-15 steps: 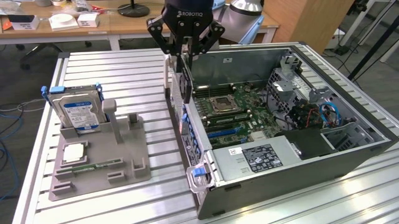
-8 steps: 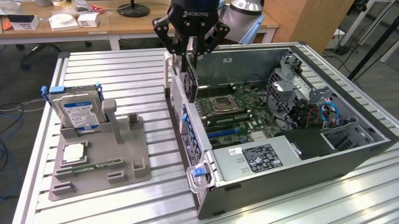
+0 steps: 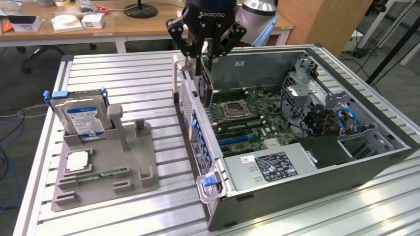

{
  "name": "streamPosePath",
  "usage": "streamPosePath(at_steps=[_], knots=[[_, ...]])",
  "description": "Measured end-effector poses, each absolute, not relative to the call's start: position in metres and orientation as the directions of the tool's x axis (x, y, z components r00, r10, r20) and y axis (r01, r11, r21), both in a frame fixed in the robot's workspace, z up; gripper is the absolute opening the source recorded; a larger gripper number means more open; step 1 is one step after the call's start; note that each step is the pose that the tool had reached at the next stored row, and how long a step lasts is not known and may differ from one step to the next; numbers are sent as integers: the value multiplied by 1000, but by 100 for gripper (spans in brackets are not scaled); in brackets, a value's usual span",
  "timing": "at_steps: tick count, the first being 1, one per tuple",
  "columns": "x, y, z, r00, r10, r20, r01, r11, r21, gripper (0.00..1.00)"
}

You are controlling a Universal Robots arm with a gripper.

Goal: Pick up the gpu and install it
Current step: 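Pick up the gpu and move the gpu toward the slot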

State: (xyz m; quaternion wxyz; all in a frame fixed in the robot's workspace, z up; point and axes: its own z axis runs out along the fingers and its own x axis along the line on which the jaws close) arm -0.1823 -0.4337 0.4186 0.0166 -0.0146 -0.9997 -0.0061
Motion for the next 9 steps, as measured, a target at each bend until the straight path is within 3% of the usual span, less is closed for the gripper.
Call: streamPosePath(at_steps=[9], knots=[[-173,-434,419,-999,27,33,27,1000,12,26]])
